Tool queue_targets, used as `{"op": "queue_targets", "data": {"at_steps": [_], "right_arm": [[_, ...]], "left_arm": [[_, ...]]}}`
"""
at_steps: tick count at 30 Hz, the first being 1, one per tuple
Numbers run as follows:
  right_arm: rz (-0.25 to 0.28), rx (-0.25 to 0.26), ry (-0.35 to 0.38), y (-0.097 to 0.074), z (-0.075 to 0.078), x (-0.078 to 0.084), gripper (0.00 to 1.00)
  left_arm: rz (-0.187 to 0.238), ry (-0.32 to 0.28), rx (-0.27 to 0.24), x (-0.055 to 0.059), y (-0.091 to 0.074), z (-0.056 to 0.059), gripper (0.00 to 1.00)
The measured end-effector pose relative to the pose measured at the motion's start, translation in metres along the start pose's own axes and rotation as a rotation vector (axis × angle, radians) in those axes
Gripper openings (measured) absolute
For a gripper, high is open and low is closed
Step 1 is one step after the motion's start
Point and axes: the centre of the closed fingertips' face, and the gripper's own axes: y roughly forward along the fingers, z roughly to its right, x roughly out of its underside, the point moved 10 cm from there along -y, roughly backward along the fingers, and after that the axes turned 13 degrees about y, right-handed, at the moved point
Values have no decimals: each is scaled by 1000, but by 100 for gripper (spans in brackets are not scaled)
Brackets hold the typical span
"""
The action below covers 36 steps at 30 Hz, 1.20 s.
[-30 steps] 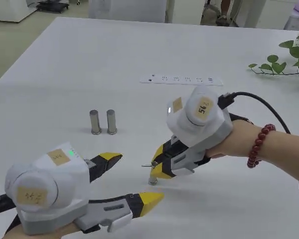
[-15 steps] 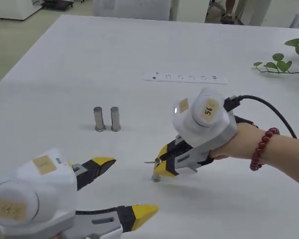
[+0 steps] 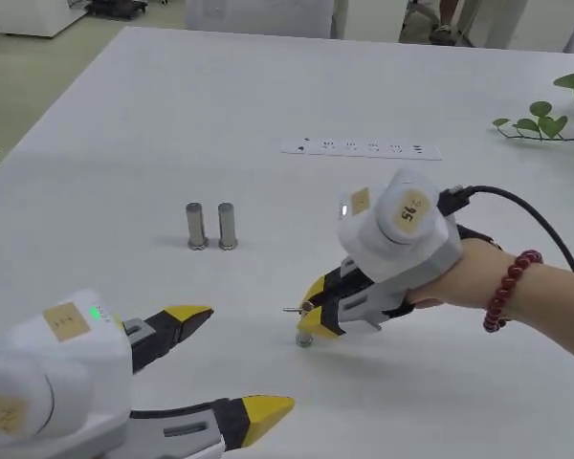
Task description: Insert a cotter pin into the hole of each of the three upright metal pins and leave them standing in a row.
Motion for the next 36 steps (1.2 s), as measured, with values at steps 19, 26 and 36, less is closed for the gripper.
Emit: {"op": "queue_targets", "data": {"at_steps": [19, 26, 36], "right_arm": [[16, 7, -1, 10, -2, -12, 10], [25, 1, -2, 17, -3, -21, 10], [29, -2, -1, 24, -4, -29, 10]], "left_arm": [[3, -20, -31, 2, -13, 1, 69], [0, -31, -38, 4, -18, 1, 69], [6, -37, -52, 4, -23, 2, 69]]}}
